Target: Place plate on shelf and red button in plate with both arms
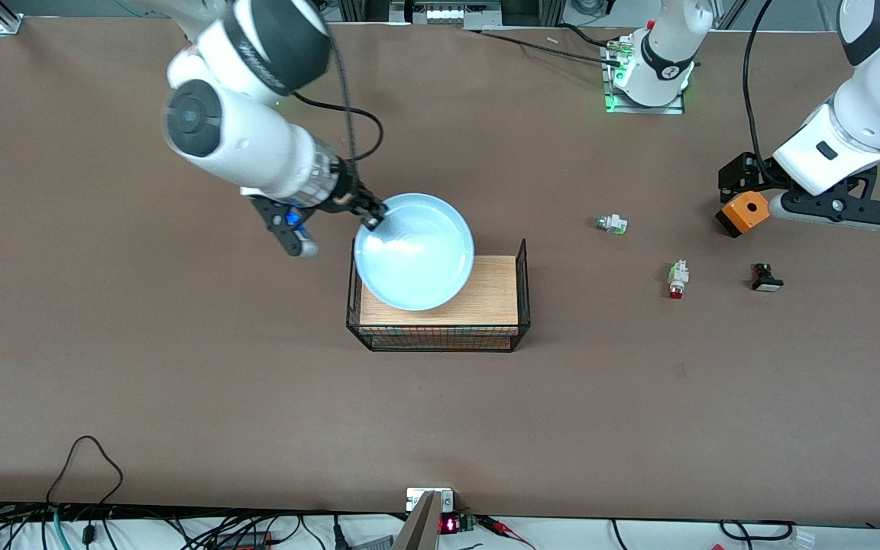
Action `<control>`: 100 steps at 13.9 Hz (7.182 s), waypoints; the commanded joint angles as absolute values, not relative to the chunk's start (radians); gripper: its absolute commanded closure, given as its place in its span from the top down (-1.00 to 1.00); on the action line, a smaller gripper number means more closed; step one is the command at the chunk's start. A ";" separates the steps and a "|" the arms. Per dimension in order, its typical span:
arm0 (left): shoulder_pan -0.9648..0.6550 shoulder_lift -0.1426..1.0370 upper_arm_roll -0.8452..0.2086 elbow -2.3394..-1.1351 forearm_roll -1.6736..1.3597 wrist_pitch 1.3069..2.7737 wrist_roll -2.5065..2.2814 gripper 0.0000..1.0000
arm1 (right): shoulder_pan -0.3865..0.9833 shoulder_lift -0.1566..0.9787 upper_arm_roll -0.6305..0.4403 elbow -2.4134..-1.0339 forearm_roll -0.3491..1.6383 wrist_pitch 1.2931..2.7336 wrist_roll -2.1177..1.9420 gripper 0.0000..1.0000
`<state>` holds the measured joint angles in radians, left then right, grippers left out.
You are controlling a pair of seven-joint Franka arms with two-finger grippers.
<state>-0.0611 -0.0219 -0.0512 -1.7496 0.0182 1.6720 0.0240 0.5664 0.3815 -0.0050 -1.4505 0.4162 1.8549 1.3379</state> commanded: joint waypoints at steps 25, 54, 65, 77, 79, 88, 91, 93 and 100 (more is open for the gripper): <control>-0.057 -0.025 -0.051 -1.741 0.005 1.657 0.040 1.00 | 0.611 0.468 -0.046 -1.552 0.388 2.075 1.183 1.00; 0.002 0.476 -0.060 -2.080 0.216 2.310 0.115 -0.18 | 0.009 0.029 -0.066 -1.692 -0.008 1.660 -0.028 1.00; -0.011 0.410 -0.207 -1.595 -0.014 1.585 0.114 -0.97 | 0.018 -0.017 -0.052 -1.640 -0.003 1.601 -0.026 1.00; -0.419 0.656 -0.305 -1.223 -0.189 2.012 -0.330 -0.88 | 0.021 -0.014 -0.048 -1.641 0.000 1.600 -0.020 1.00; -0.420 0.704 -0.305 -1.223 -0.189 2.100 -0.327 -0.88 | 0.021 -0.014 -0.048 -1.641 -0.002 1.601 -0.020 1.00; -0.399 0.669 -0.307 -1.223 -0.124 2.021 -0.362 1.00 | 0.025 -0.015 -0.046 -1.641 -0.006 1.603 -0.017 1.00; -0.361 0.547 -0.278 -1.223 -0.114 1.728 -0.373 1.00 | 0.023 -0.015 -0.046 -1.641 -0.006 1.603 -0.017 1.00; -0.316 0.471 -0.261 -1.223 -0.022 1.556 -0.367 1.00 | 0.023 -0.015 -0.046 -1.641 -0.006 1.601 -0.017 1.00; -0.198 0.238 -0.174 -1.343 0.060 1.446 -0.275 1.00 | 0.023 -0.015 -0.046 -1.641 -0.005 1.603 -0.015 1.00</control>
<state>-0.2184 0.3319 -0.2284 -1.2176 0.1022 1.4042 -0.3432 0.0269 -0.0199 -0.0523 -1.6582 0.0063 1.6099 -0.0168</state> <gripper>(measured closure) 0.000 0.000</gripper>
